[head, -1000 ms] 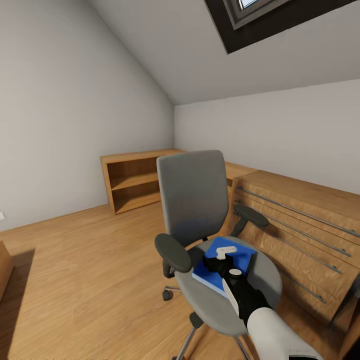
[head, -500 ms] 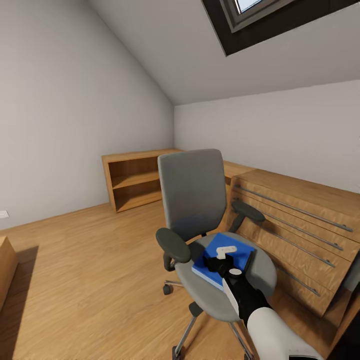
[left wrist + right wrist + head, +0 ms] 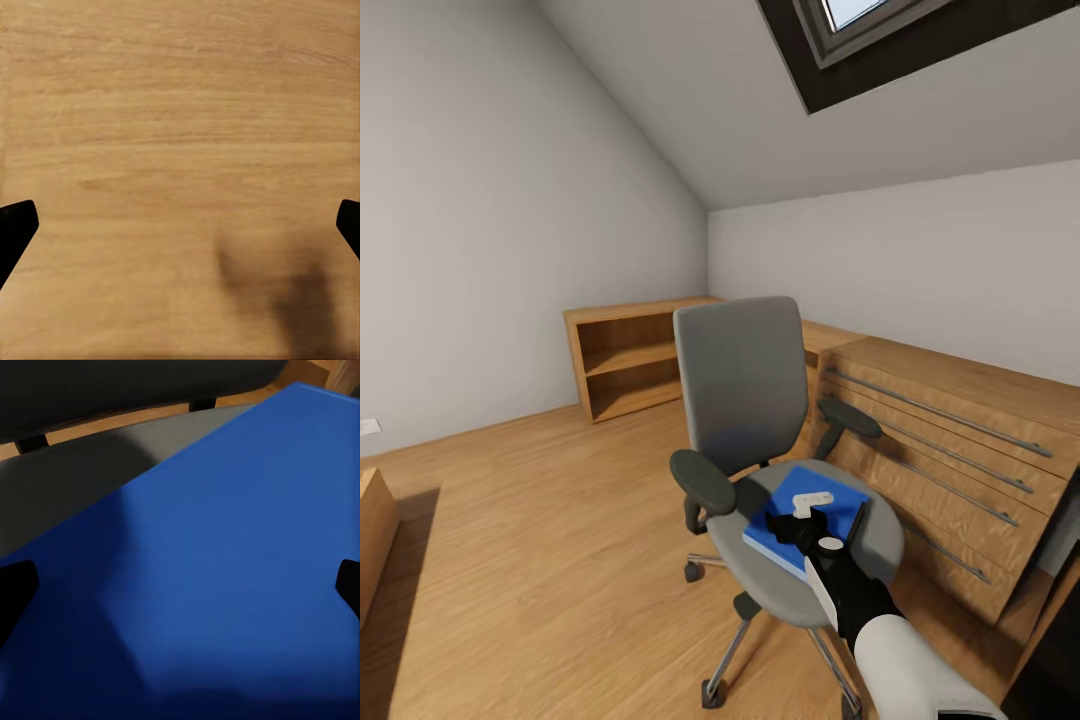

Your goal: In the bedroom, organize the workspace by keeping the computer under the desk, ensuring the monitor is on the desk, placing the keyboard on the desk next to the monitor, placing the mouse on the desk next to the keyboard, moving the folder from the swivel chair onto the desk next to the mouse, stacking the notebook on top of the folder with the pen on top of the notebook, and positioning the swivel chair next to the desk.

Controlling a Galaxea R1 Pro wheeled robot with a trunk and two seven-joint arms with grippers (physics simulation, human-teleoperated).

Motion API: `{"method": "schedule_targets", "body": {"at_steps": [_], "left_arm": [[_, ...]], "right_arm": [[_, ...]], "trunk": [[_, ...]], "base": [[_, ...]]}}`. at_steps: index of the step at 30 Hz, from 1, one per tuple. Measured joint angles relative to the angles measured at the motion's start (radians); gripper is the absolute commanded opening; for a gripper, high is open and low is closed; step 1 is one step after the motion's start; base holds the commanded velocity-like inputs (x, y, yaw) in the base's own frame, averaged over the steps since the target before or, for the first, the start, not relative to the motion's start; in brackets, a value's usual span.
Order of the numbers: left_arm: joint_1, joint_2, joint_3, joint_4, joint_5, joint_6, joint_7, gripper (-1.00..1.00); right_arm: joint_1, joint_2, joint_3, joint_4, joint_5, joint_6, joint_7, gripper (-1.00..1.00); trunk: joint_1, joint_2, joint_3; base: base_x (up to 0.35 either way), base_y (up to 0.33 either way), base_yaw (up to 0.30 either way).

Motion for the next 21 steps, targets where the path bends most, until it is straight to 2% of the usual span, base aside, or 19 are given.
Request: {"method": "schedule_targets", "body": {"at_steps": [10, 15, 21], "left_arm": [[0.000, 0.000, 0.000, 0.000, -0.001, 0.000, -0.001, 1.00], [0.000, 0.000, -0.001, 0.000, -0.001, 0.001, 0.000, 1.00], [0.000, -0.001, -0.001, 0.000, 0.000, 0.001, 0.000, 1.00]], "right_arm": [[0.000, 0.001, 0.000, 0.001, -0.003, -0.003, -0.009, 1.00], [0.001, 0.003, -0.002, -0.038, -0.003, -0.033, -0.065, 1.00], [0.002, 0.007, -0.002, -0.069, -0.006, -0.073, -0.085, 1.00]], "trunk": [[0.000, 0.000, 0.000], [0.000, 0.000, 0.000], [0.000, 0.000, 0.000]], "base": [[-0.005, -0.002, 0.000], [0.000, 0.000, 0.000], [0.000, 0.000, 0.000]]}}
